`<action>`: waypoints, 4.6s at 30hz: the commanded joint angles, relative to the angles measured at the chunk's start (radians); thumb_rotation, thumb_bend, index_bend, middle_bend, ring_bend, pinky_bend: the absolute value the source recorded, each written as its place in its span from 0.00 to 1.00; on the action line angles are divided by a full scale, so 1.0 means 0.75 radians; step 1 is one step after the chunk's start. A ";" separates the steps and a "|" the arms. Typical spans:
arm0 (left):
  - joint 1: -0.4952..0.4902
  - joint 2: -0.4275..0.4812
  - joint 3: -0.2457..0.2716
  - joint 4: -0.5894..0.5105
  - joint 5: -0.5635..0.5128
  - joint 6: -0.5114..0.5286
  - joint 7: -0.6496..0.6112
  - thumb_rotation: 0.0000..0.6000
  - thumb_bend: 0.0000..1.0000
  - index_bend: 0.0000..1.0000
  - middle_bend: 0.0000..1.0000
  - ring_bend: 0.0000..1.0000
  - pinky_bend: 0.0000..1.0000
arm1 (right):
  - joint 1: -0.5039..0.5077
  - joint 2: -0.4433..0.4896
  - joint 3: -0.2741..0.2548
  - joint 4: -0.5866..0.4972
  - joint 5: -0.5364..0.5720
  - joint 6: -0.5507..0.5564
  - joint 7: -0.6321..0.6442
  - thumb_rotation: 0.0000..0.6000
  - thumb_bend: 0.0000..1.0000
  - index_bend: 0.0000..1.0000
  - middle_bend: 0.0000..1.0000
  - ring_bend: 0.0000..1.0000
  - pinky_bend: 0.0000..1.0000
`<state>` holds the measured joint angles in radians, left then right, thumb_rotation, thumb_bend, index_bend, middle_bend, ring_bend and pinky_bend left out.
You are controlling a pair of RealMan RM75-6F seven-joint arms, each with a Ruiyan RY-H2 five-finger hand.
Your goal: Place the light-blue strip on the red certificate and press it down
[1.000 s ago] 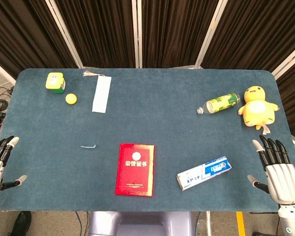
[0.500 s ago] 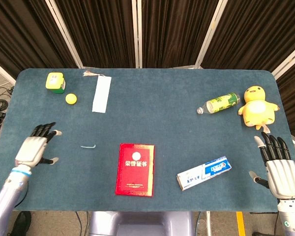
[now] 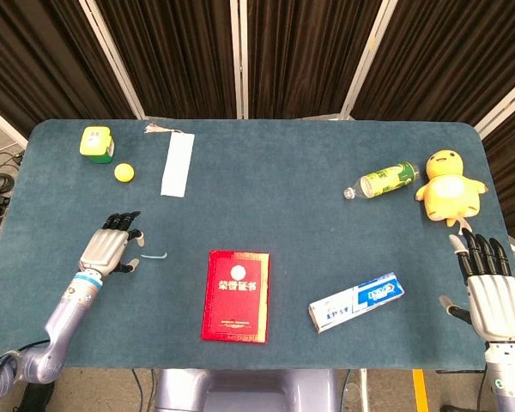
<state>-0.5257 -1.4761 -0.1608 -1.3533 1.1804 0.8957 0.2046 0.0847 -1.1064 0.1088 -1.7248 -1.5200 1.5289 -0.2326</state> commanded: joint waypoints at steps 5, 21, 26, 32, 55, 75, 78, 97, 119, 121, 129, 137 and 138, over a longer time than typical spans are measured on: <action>-0.033 -0.058 0.017 0.068 -0.038 -0.039 0.002 1.00 0.36 0.44 0.00 0.00 0.00 | 0.007 0.000 0.003 0.005 0.008 -0.008 0.008 1.00 0.00 0.00 0.00 0.00 0.00; -0.054 -0.125 0.038 0.156 -0.058 -0.040 -0.011 1.00 0.44 0.53 0.00 0.00 0.00 | 0.012 0.011 0.004 0.005 0.023 -0.016 0.030 1.00 0.00 0.00 0.00 0.00 0.00; -0.057 -0.131 0.036 0.150 -0.071 -0.031 0.000 1.00 0.45 0.61 0.00 0.00 0.00 | 0.012 0.013 0.002 0.005 0.022 -0.015 0.034 1.00 0.00 0.00 0.00 0.00 0.00; -0.060 -0.115 0.023 0.109 -0.064 -0.003 -0.012 1.00 0.45 0.64 0.00 0.00 0.00 | 0.014 0.016 0.001 0.004 0.021 -0.016 0.042 1.00 0.00 0.00 0.00 0.00 0.00; -0.327 -0.147 -0.002 -0.147 0.184 -0.059 0.133 1.00 0.45 0.64 0.00 0.00 0.00 | 0.011 0.040 0.014 0.001 0.040 -0.004 0.095 1.00 0.00 0.00 0.00 0.00 0.00; -0.467 -0.304 0.272 0.247 0.856 0.197 -0.157 1.00 0.45 0.63 0.00 0.00 0.00 | 0.022 0.036 0.021 0.011 0.065 -0.022 0.093 1.00 0.00 0.00 0.00 0.00 0.00; -0.468 -0.325 0.278 0.301 0.872 0.224 -0.153 1.00 0.45 0.63 0.00 0.00 0.00 | 0.022 0.035 0.020 0.011 0.065 -0.021 0.091 1.00 0.00 0.00 0.00 0.00 0.00; -0.413 -0.170 0.200 0.136 0.720 0.269 -0.076 1.00 0.00 0.00 0.00 0.00 0.00 | 0.021 0.038 0.013 0.012 0.057 -0.021 0.102 1.00 0.00 0.00 0.00 0.00 0.00; 0.103 0.446 0.117 -0.574 0.126 0.651 0.171 1.00 0.00 0.00 0.00 0.00 0.00 | 0.335 0.044 -0.013 0.027 -0.115 -0.454 0.090 1.00 0.64 0.10 0.00 0.00 0.00; 0.145 0.481 0.129 -0.626 0.100 0.687 0.194 1.00 0.00 0.00 0.00 0.00 0.00 | 0.399 0.042 -0.015 0.005 -0.143 -0.538 0.108 1.00 0.71 0.13 0.00 0.00 0.00; 0.291 0.543 0.163 -0.738 0.068 0.810 0.188 1.00 0.00 0.00 0.00 0.00 0.00 | 0.657 -0.055 -0.019 -0.011 -0.248 -0.832 0.131 1.00 0.91 0.25 0.00 0.00 0.00; 0.324 0.557 0.166 -0.737 0.087 0.795 0.143 1.00 0.00 0.00 0.00 0.00 0.00 | 0.839 -0.205 0.022 -0.038 -0.219 -1.033 0.013 1.00 0.95 0.31 0.00 0.00 0.00; 0.324 0.560 0.166 -0.737 0.089 0.787 0.136 1.00 0.00 0.00 0.00 0.00 0.00 | 0.854 -0.225 0.029 -0.037 -0.203 -1.054 -0.008 1.00 0.95 0.31 0.00 0.00 0.00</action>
<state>-0.2835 -1.0580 -0.0368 -1.9072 1.2463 1.4920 0.3125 0.6951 -1.2420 0.1175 -1.7498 -1.6877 0.7722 -0.2061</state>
